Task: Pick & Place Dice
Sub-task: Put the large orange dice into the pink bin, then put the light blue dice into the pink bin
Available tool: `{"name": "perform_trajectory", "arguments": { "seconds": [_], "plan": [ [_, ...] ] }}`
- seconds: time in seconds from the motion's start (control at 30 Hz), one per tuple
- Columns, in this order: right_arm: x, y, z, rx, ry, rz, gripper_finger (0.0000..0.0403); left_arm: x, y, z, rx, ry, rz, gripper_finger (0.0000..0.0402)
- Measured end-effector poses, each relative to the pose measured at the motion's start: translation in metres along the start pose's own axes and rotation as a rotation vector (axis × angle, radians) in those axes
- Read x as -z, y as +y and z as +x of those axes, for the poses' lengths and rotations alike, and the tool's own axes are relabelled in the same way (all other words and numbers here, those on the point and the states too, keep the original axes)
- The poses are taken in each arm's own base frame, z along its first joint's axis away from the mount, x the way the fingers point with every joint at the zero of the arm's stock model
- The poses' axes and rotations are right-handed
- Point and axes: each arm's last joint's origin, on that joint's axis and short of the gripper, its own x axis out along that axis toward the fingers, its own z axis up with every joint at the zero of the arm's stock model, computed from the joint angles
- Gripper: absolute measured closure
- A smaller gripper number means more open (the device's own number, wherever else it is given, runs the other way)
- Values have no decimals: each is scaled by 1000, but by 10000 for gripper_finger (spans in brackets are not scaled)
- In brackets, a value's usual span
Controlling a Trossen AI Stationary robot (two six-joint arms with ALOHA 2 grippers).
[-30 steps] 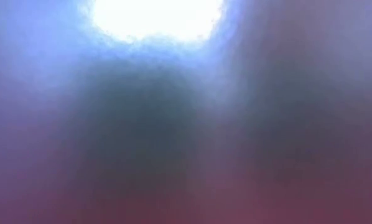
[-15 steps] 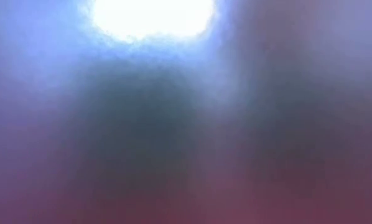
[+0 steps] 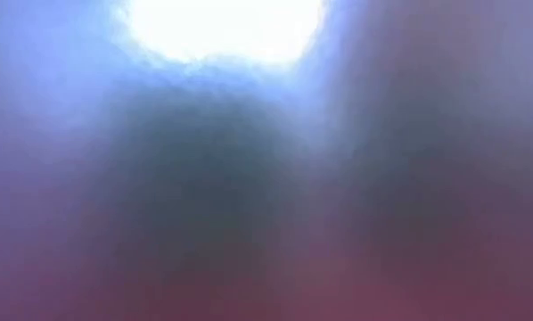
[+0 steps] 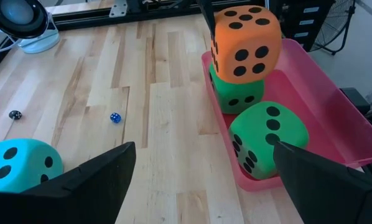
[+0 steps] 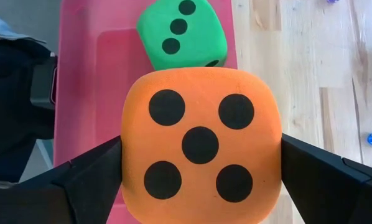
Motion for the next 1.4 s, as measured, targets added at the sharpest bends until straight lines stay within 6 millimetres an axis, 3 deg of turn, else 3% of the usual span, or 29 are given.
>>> {"name": "perform_trajectory", "arguments": {
  "seconds": [0.7,1.27,1.4],
  "plan": [
    [0,-1,-3,9,-5,49,3,0,0,0,0,0,0,16],
    [-3,-8,-39,-29,-76,65,3,0,0,0,0,2,1,18],
    [-3,-11,-53,-44,-110,-13,3,0,0,0,0,3,1,20]
  ]
}}
